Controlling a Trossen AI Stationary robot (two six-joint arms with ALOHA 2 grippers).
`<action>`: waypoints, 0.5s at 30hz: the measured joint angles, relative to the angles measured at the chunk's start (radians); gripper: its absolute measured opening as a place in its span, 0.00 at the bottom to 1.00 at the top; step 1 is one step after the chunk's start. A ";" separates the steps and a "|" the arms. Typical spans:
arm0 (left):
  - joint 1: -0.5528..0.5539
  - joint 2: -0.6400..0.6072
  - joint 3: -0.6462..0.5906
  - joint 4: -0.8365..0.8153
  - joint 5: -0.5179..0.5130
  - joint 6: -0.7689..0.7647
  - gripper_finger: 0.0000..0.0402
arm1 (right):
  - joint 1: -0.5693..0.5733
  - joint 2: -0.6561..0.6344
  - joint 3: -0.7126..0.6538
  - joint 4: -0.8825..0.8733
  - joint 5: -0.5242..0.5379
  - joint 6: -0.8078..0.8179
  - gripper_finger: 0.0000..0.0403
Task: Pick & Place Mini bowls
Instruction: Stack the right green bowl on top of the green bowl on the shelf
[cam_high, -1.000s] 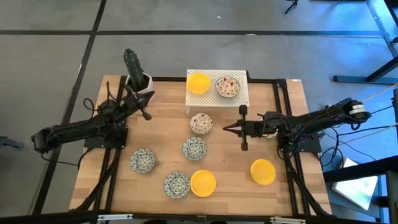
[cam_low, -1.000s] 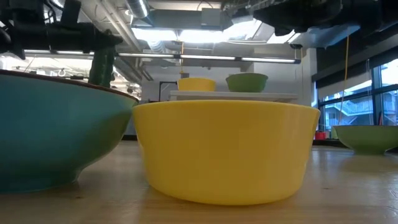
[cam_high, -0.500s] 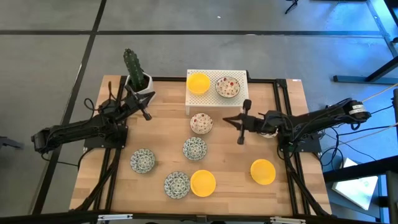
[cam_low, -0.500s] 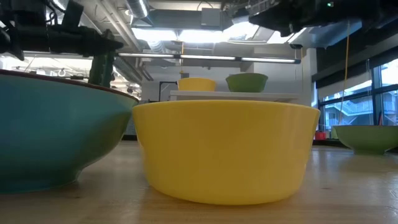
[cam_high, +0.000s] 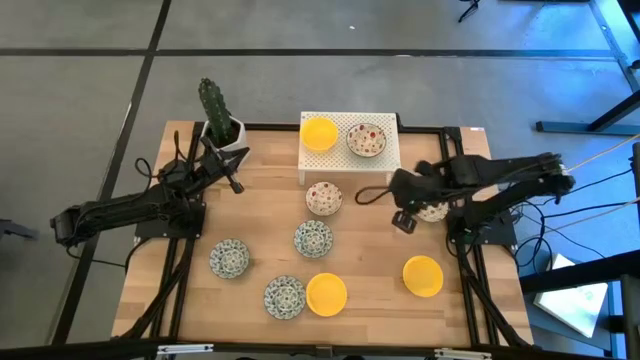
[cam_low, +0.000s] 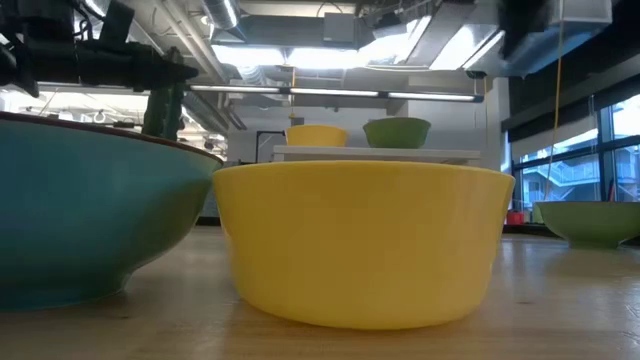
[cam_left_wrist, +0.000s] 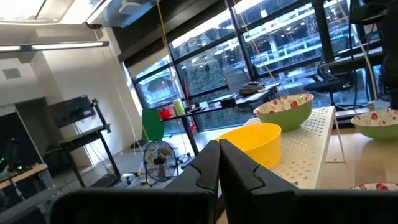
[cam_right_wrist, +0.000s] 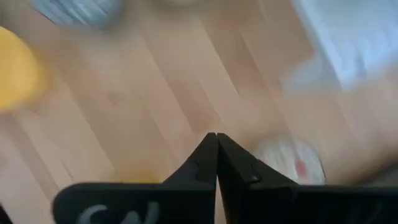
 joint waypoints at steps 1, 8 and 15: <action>0.000 0.000 0.000 0.000 0.003 0.007 0.01 | 0.010 0.015 0.007 -0.050 0.001 0.048 0.03; 0.000 0.000 0.000 0.000 0.005 0.022 0.01 | 0.049 0.030 -0.121 -0.079 -0.020 0.189 0.19; -0.002 0.000 0.000 0.000 0.010 0.015 0.01 | 0.051 0.009 -0.354 0.126 -0.012 0.120 0.49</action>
